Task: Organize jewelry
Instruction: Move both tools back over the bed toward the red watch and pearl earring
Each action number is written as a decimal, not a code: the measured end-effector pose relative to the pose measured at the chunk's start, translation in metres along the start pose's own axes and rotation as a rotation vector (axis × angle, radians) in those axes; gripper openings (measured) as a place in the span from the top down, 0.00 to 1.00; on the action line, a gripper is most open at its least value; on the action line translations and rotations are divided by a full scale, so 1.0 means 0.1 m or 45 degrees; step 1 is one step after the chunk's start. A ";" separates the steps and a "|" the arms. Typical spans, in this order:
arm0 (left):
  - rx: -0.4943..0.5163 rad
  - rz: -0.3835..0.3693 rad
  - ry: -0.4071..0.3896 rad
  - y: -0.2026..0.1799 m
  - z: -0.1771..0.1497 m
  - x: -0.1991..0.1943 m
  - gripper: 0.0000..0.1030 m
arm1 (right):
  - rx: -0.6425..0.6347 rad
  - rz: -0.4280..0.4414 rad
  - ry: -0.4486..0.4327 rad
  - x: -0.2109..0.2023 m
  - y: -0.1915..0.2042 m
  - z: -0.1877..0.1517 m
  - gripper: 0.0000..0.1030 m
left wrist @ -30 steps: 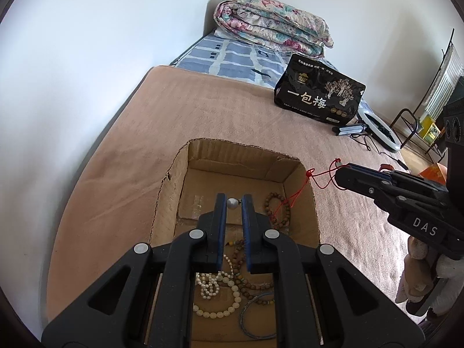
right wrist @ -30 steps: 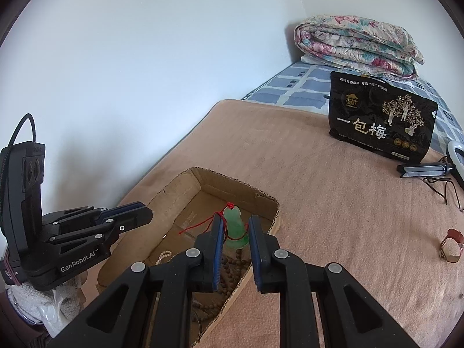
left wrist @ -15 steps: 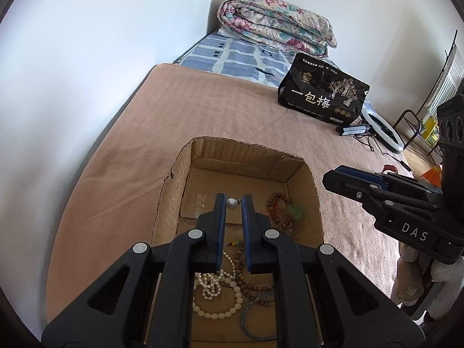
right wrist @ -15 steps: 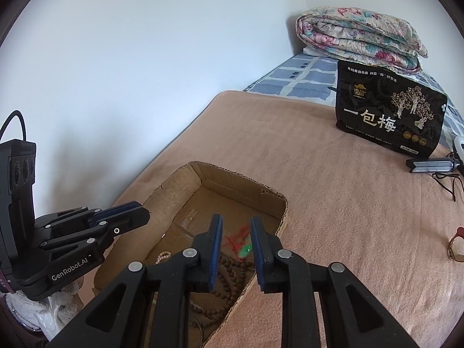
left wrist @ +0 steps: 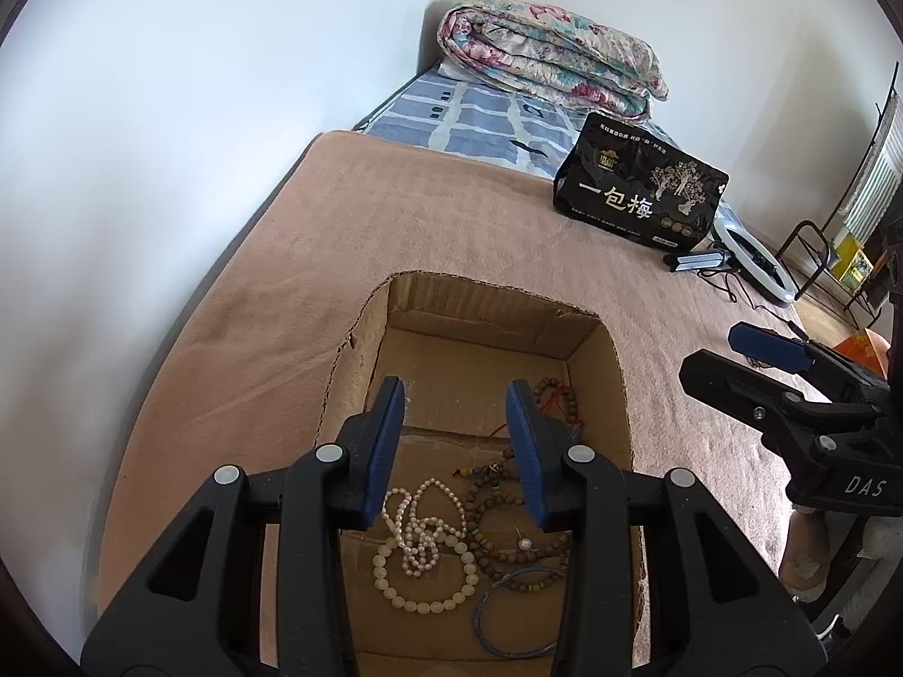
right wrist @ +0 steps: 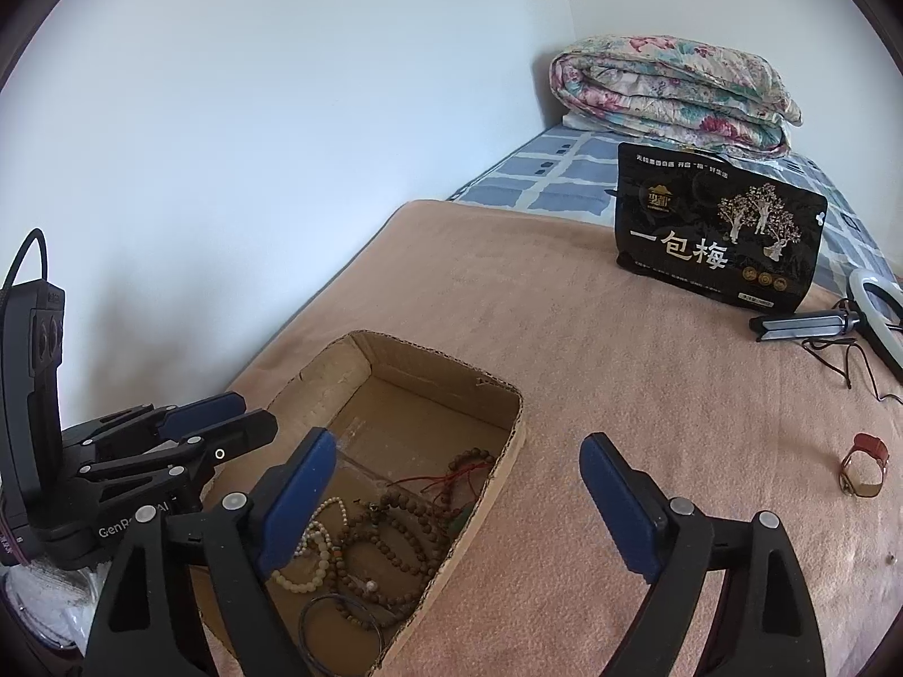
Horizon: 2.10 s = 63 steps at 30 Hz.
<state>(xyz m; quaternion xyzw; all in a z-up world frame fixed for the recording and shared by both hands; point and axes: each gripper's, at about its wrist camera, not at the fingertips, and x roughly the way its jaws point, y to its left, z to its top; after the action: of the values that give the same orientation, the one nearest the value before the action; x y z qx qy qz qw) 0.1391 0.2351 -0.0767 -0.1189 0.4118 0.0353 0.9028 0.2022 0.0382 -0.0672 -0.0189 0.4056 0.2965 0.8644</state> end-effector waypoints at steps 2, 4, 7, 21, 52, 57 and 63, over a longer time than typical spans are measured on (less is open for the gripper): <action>0.003 0.002 -0.005 -0.02 -0.01 -0.03 0.63 | 0.004 -0.013 -0.006 -0.04 -0.02 -0.01 0.09; 0.008 0.003 -0.009 -0.04 -0.02 -0.05 0.63 | 0.006 -0.028 -0.014 -0.08 -0.04 -0.02 0.05; 0.015 -0.001 -0.018 -0.09 -0.02 -0.09 0.63 | 0.017 -0.057 -0.027 -0.16 -0.09 -0.05 0.00; 0.118 -0.040 -0.050 -0.56 -0.02 -0.14 0.63 | 0.075 -0.276 -0.028 -0.58 -0.57 -0.26 0.00; 0.358 -0.285 -0.013 -2.21 -0.22 0.15 0.63 | 0.224 -0.563 -0.098 -1.65 -2.18 -0.81 0.00; 0.405 -0.321 -0.001 -2.56 -0.24 0.37 0.63 | 0.269 -0.594 -0.083 -1.73 -2.54 -0.99 0.00; 0.400 -0.369 0.040 -2.87 -0.22 0.76 0.63 | 0.306 -0.615 -0.044 -1.71 -2.95 -1.19 0.01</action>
<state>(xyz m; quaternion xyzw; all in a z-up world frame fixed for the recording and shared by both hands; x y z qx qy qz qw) 0.2192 -0.0507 -0.0944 -0.0352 0.4049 -0.1612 0.8994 0.1906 -0.3222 -0.0862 -0.0074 0.4069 0.0315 0.9129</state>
